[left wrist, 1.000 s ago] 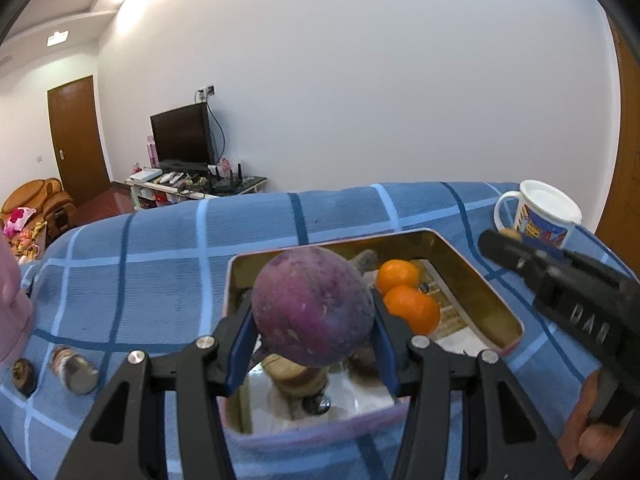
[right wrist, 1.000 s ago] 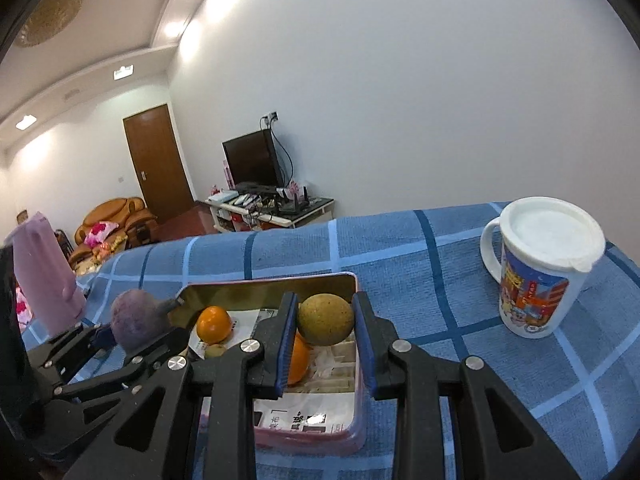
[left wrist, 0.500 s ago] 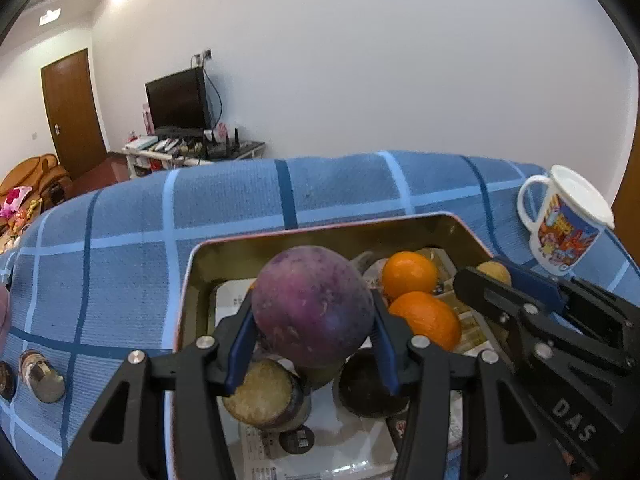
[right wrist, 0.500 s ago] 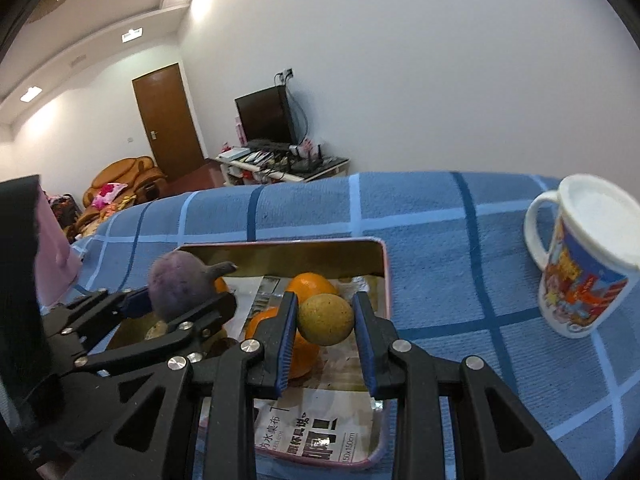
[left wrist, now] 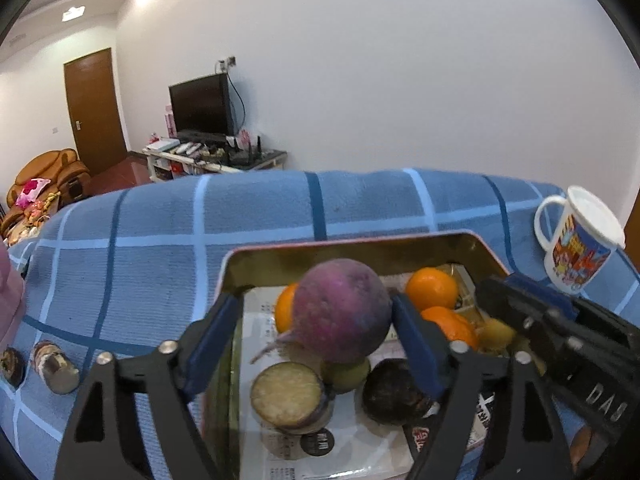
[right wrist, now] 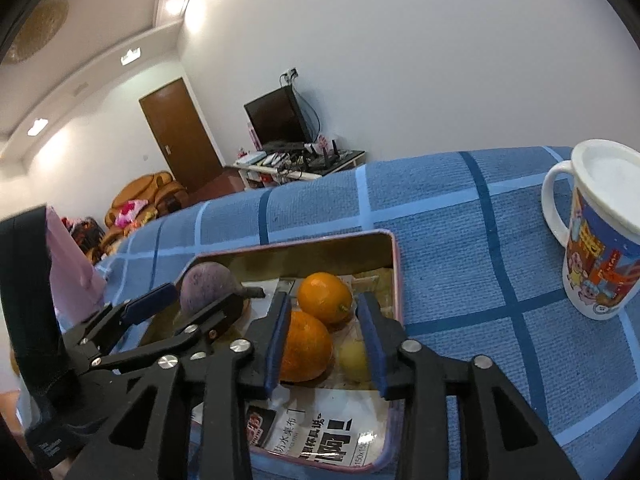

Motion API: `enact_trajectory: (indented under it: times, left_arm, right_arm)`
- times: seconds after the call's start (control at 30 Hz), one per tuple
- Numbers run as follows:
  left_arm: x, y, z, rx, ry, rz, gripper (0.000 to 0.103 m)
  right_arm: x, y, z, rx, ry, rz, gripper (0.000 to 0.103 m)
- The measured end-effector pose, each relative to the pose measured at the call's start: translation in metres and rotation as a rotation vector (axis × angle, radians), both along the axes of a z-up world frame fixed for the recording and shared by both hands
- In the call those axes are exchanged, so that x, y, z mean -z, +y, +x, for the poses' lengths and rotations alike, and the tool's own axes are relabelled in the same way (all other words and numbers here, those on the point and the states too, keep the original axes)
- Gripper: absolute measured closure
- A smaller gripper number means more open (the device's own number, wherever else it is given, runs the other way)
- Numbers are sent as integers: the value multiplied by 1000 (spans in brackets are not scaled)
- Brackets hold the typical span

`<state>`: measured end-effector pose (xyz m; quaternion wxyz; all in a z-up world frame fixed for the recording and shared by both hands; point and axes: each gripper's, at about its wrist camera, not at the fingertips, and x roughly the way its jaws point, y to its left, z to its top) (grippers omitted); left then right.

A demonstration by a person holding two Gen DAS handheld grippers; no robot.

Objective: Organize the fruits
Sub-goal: 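Open both tools to drop the radish and yellow fruit into the tin, then move both open tools back toward the remaining produce beside the kettle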

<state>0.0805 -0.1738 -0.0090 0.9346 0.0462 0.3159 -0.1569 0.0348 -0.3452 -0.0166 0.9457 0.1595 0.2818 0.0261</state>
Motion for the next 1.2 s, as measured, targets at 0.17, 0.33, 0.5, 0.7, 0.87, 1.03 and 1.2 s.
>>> enact_trajectory:
  times: [0.17, 0.33, 0.5, 0.7, 0.87, 1.03, 1.2]
  left_arm:
    - [-24, 12, -21, -1, -134, -21, 0]
    - [-43, 50, -26, -122, -217, -33, 0]
    - [-41, 103, -24, -279, -203, -67, 0]
    - [-29, 125, -32, -358, -220, -9, 0]
    - [-20, 126, -37, -369, -219, 13, 0]
    - [-12, 120, -42, -346, -226, 69, 0]
    - [-15, 118, -51, -323, -256, 76, 0]
  right_arm:
    - [-19, -3, -26, 97, -145, -30, 29]
    - [-30, -6, -42, 209, -209, -76, 28]
    - [-32, -11, -49, 264, -217, -65, 22]
    - [-30, -4, -53, 257, -212, -93, 22]
    - [-32, 6, -64, 299, -252, -173, 22]
    - [-29, 12, -67, 318, -233, -196, 22]
    - [-30, 19, -76, 347, -238, -217, 22]
